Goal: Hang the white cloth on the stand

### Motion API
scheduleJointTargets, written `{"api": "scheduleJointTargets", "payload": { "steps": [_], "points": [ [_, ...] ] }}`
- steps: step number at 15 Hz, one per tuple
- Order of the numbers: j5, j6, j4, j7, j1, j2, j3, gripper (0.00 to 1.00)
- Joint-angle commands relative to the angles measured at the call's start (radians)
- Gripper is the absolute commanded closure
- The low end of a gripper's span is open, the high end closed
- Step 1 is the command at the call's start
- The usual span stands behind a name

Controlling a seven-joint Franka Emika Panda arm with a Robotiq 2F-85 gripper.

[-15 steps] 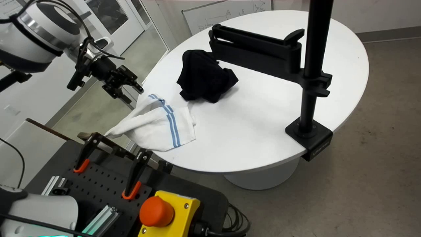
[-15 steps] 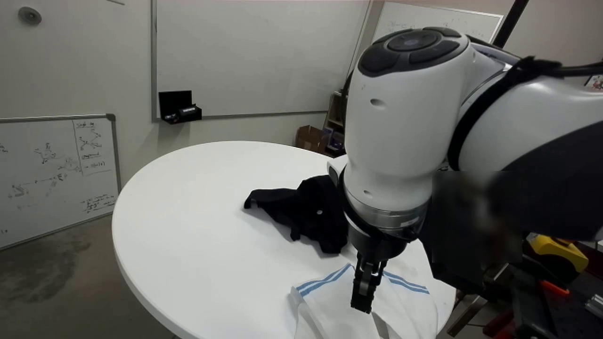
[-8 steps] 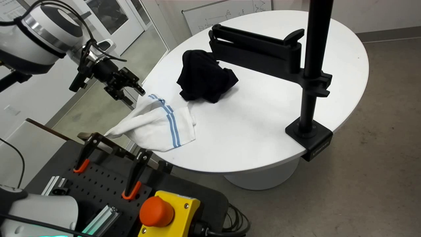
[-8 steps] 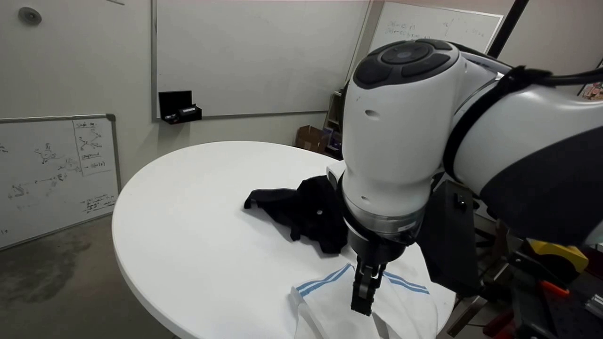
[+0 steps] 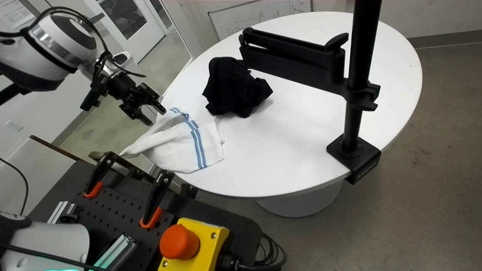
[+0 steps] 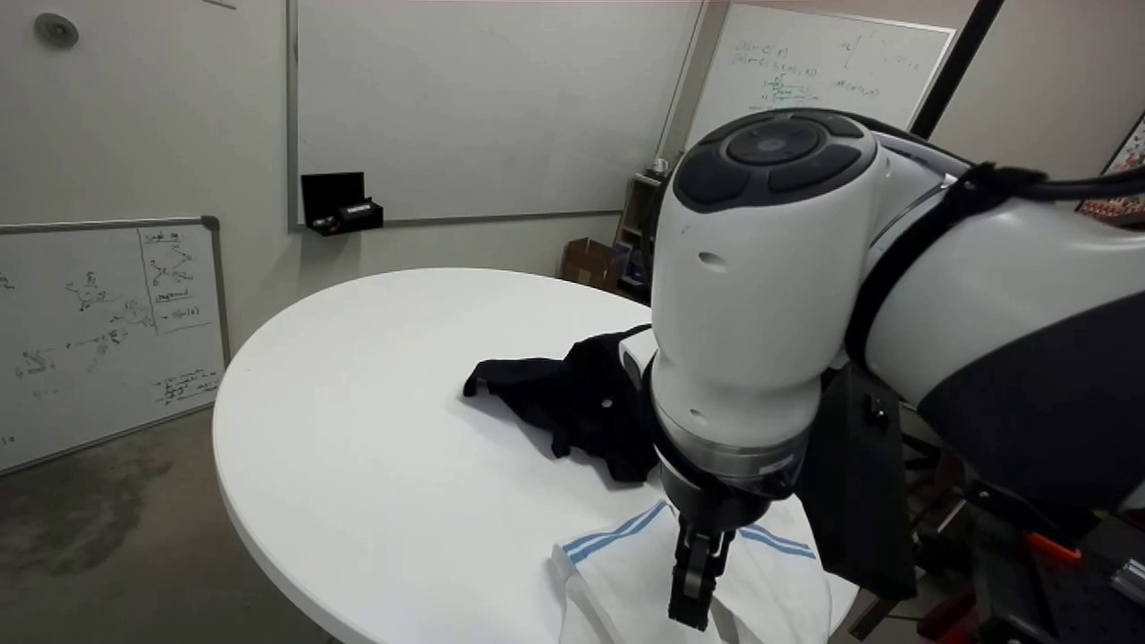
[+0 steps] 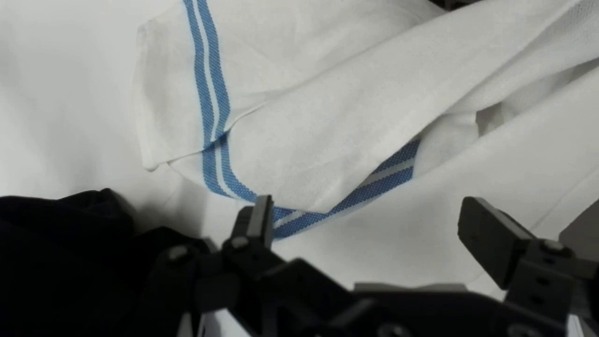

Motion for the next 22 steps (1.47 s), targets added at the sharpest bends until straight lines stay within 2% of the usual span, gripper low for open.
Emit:
{"api": "scheduleJointTargets", "payload": {
  "steps": [1,8,14,15,17,18,22],
  "points": [
    [-0.044,0.043,0.014,0.082,0.053,0.04,-0.027,0.0],
    [-0.101,0.032,0.023,0.193,0.1,0.076,-0.044,0.0],
    [-0.137,0.065,0.032,0.183,0.072,0.113,-0.026,0.0],
    [-0.13,0.096,0.03,0.161,0.051,0.119,-0.017,0.04],
    [-0.117,0.146,0.027,0.134,0.033,0.131,-0.014,0.29],
    [-0.108,0.175,0.024,0.114,0.019,0.136,-0.01,0.31],
    [-0.08,0.246,0.017,0.062,-0.002,0.15,-0.022,0.62]
  ]
}}
